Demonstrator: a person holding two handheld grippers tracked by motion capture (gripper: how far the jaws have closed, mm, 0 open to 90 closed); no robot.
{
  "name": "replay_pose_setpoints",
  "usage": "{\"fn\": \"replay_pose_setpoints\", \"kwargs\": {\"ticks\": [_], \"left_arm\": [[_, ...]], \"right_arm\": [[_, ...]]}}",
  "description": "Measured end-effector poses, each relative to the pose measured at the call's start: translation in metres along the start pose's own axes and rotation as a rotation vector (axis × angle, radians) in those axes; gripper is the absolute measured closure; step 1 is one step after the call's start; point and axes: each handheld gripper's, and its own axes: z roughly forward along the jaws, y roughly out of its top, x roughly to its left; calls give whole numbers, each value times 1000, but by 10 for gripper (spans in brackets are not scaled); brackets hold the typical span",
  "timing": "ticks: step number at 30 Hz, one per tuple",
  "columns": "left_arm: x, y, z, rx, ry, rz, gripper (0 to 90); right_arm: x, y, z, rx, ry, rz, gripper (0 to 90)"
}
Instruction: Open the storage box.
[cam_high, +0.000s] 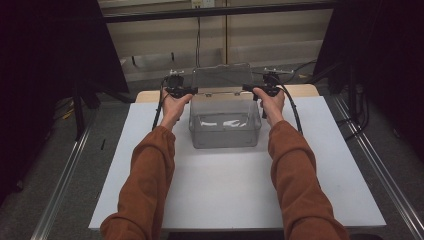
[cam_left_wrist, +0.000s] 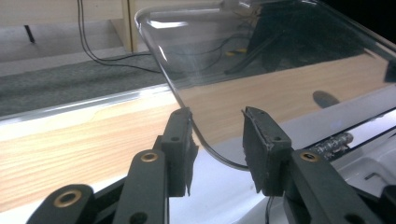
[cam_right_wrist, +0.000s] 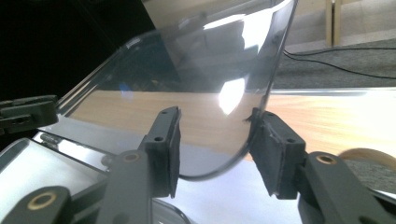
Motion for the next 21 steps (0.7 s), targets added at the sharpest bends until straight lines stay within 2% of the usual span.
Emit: {"fn": "replay_pose_setpoints", "kwargs": {"ticks": [2,3,5,7,12,18,21], "left_arm": [[1,-1,1,-2,-10,-18,629],[2,-1,1,-1,-10,-10,628],[1,-1,1,-2,-8,0,625],[2,-2,1,-12,-19,-24,621],[3,-3,3,-12,-18,-30,611],[3,-4,3,-12,-23,-55,608],[4,-4,4,-17,-30,-63,607]], "right_arm": [[0,-1,2,5,-4,26,525],[-1,-1,3,3,0,37,524],[-1,0,4,10,0,32,521],[-1,0,4,13,-4,30,515],[-1,0,4,17,-12,28,496],[-3,0,5,29,-1,59,484],[-3,1,5,38,-5,53,478]]}}
